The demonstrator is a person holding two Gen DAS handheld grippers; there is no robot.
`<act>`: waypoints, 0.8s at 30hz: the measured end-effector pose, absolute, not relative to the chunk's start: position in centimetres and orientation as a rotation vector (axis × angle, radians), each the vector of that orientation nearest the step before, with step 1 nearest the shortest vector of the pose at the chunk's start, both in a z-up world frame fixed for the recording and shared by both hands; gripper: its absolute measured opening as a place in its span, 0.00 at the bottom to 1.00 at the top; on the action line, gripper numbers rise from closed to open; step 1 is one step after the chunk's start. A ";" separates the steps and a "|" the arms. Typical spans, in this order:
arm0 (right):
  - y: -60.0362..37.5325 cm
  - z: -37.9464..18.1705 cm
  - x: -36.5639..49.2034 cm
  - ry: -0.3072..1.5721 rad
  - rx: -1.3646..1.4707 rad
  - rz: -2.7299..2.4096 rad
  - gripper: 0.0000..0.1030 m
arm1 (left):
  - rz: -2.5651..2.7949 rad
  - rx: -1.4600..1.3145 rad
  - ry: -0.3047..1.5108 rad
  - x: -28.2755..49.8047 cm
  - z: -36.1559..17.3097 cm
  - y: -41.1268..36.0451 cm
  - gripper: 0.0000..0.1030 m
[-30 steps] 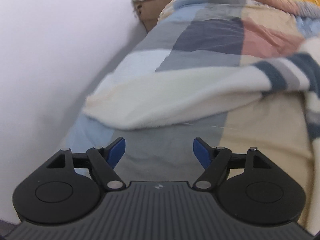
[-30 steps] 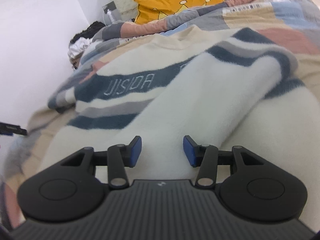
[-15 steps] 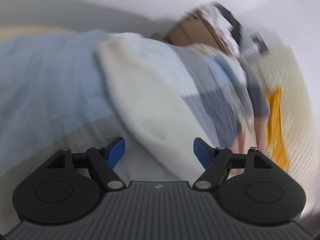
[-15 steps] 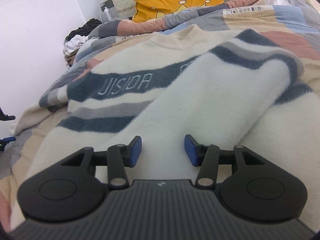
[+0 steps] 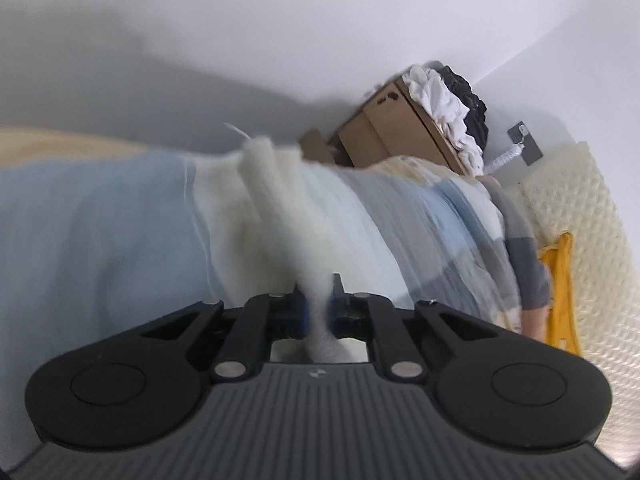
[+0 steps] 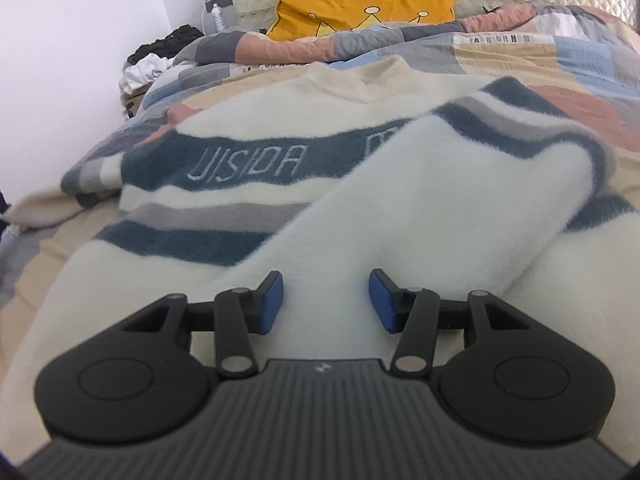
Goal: Fold large clothes
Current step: 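Grasp the other sweater sleeve with the left tool and lift it, then carry the sleeve across the sweater body and open the left tool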
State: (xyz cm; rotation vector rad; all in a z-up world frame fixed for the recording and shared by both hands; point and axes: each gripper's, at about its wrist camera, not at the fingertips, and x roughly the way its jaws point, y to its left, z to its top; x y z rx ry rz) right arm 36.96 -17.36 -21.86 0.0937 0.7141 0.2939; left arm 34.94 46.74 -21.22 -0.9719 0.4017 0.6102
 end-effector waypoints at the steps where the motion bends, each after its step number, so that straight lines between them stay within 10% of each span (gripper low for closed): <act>1: -17.3 -21.9 37.0 0.714 0.086 0.292 0.50 | 0.610 -0.956 0.402 35.4 -20.8 46.6 0.09; 24: -21.2 -17.5 33.9 0.638 0.232 0.318 0.50 | 0.119 -0.207 0.123 37.3 11.0 16.2 0.09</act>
